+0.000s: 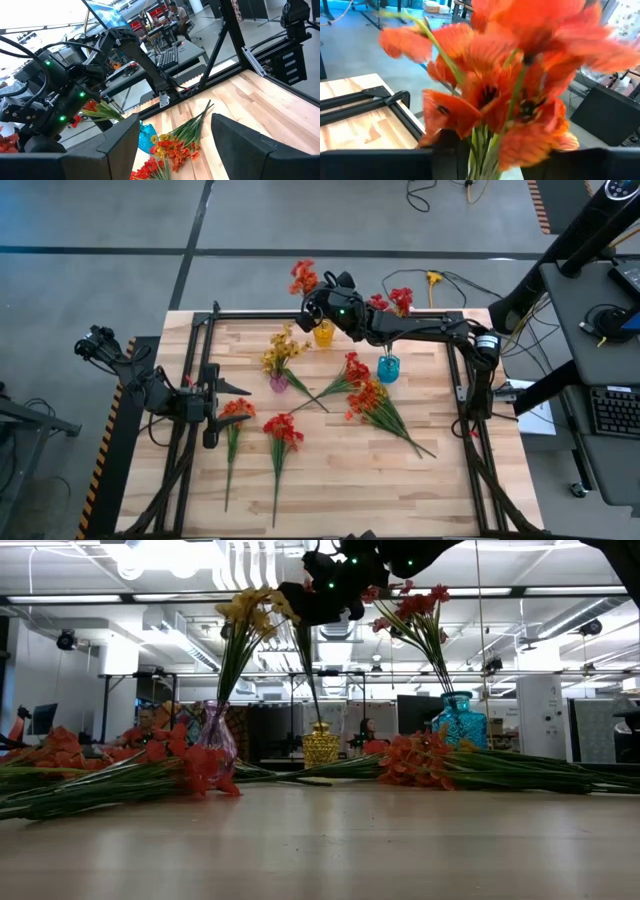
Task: Sort flowers into vase by color
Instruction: Put the bottom right orange flower into the yellow vase, then put the top red flower into the blue vase
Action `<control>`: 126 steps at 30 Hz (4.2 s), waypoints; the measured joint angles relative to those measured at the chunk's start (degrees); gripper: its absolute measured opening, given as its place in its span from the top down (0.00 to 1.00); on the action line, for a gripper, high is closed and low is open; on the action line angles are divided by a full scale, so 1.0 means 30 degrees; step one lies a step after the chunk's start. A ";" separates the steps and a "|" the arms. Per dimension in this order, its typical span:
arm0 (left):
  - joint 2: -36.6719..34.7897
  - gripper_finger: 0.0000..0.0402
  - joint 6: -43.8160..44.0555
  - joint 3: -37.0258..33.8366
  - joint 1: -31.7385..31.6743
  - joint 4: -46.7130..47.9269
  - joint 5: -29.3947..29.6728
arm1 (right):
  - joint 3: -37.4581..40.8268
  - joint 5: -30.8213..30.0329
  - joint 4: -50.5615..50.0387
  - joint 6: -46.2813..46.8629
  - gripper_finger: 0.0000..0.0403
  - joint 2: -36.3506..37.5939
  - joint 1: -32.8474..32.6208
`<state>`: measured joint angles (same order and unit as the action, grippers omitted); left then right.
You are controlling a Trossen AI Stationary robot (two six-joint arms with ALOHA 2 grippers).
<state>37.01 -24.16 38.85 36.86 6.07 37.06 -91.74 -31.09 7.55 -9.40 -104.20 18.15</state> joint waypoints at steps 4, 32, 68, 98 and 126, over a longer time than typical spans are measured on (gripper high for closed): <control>0.0000 0.43 0.0000 0.0000 -0.0004 0.0000 0.0000 | 0.0000 -0.0121 -0.0026 -0.0024 0.65 0.0000 0.0000; 0.0007 0.43 0.0000 0.0000 -0.0006 0.0153 0.0000 | -0.1856 -0.0174 -0.5530 0.1168 0.46 0.0022 -0.0056; 0.0251 0.43 0.1168 0.0007 0.0001 -0.0975 0.0000 | -1.0343 -0.0164 -1.9099 0.2445 0.43 0.0091 -0.4035; 1.3286 0.43 1.0552 0.6149 0.3696 -0.0695 0.0948 | -0.2510 -0.3155 -2.3511 0.8653 0.44 0.2329 -1.4697; 1.8258 0.43 0.9322 0.8590 0.3622 -0.3545 -0.0544 | 0.9862 -0.3147 -1.3489 1.2282 0.44 0.7810 -1.5548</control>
<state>91.79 3.80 64.62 47.72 -4.57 35.43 -62.16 -40.53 -32.91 27.44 -80.77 -28.49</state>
